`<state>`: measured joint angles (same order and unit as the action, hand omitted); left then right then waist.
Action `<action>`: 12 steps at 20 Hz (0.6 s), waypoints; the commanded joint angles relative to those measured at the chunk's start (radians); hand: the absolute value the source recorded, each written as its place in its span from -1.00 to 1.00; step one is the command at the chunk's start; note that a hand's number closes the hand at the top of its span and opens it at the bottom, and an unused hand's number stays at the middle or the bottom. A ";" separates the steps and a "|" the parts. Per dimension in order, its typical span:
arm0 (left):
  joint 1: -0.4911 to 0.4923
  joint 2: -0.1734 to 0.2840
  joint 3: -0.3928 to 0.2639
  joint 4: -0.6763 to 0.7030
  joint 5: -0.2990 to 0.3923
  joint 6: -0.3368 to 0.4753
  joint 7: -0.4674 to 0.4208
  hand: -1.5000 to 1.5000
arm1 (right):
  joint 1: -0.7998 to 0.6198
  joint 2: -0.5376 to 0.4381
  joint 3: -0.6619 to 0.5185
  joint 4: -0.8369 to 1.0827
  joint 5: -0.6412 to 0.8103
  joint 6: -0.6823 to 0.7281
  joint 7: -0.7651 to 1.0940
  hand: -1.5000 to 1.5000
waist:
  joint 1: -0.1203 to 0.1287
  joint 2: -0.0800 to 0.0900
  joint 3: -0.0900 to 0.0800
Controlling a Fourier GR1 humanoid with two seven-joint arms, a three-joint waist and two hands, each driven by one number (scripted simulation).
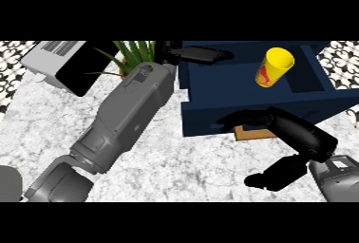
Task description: Pick up the cup, place it into the drawer and close the drawer
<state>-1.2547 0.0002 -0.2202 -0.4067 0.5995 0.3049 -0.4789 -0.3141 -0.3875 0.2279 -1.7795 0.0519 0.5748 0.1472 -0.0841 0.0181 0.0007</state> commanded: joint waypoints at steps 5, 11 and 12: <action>0.090 0.000 -0.017 -0.072 0.044 -0.046 -0.045 -1.00 | 0.016 0.037 0.112 0.297 0.342 -0.160 -0.136 -1.00 | 0.104 -0.011 0.001; 0.177 0.053 0.006 -0.130 0.048 -0.097 -0.076 -1.00 | -0.072 0.063 0.153 0.610 0.446 -0.218 -0.270 1.00 | 0.141 -0.010 0.001; 0.187 0.048 0.003 -0.124 0.042 -0.092 -0.089 -1.00 | -0.127 0.054 0.125 0.687 0.448 -0.220 -0.296 1.00 | 0.148 -0.005 0.001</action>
<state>-1.1495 0.0175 -0.2209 -0.5282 0.6462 0.2166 -0.5551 -0.3701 -0.3394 0.3548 -1.2954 0.4347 0.3971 -0.0635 0.0352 0.0047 0.0059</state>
